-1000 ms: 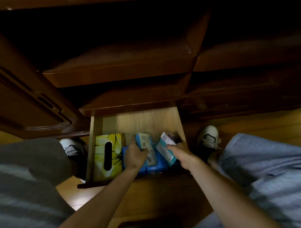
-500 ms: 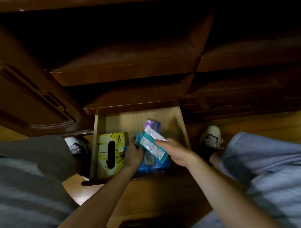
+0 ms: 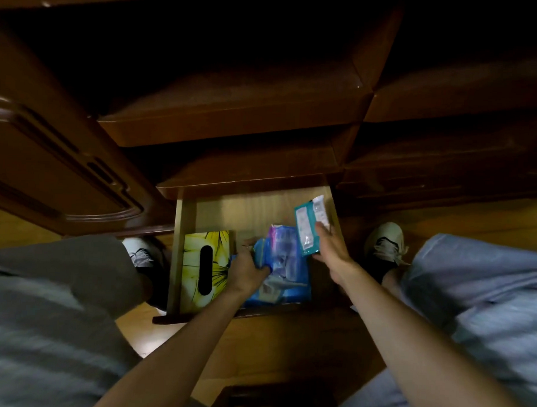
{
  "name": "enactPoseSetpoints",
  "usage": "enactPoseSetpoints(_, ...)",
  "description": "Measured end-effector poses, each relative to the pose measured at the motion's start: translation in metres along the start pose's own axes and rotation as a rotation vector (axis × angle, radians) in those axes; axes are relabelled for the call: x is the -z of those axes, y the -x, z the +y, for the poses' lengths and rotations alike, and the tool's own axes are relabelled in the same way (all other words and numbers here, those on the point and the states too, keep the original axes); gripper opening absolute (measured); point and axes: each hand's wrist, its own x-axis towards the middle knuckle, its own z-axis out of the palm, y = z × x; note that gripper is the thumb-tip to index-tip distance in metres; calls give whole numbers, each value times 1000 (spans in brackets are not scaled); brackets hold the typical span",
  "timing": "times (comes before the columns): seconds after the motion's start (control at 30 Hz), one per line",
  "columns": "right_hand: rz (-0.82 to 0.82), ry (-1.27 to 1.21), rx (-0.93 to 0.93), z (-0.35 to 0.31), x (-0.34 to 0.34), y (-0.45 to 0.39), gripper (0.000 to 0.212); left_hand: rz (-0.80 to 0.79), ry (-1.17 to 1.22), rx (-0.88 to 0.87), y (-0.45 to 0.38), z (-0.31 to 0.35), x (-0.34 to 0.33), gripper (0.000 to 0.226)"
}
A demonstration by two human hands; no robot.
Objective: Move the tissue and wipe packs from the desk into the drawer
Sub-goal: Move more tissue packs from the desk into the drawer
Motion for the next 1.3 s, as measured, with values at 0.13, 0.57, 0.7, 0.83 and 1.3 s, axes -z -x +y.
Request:
enactPoseSetpoints(0.13, -85, 90, -76, 11, -10, -2, 40, 18, 51, 18, 3, -2, -6, 70)
enactPoseSetpoints(0.57, 365, -154, 192, -22, 53, -11, 39, -19, 78, -39, 1, 44, -53, 101)
enactPoseSetpoints(0.7, 386, -279, 194, -17, 84, -4, 43, -120, -189, 18, -2, 78, -110, 98)
enactPoseSetpoints(0.83, 421, -323, 172, -15, 90, -10, 44, -368, -314, 163, 0, 84, -153, 115)
enactPoseSetpoints(1.3, 340, -285, 120, -4, 81, -28, 40, -331, 608, 239, 2, 69, -137, 107)
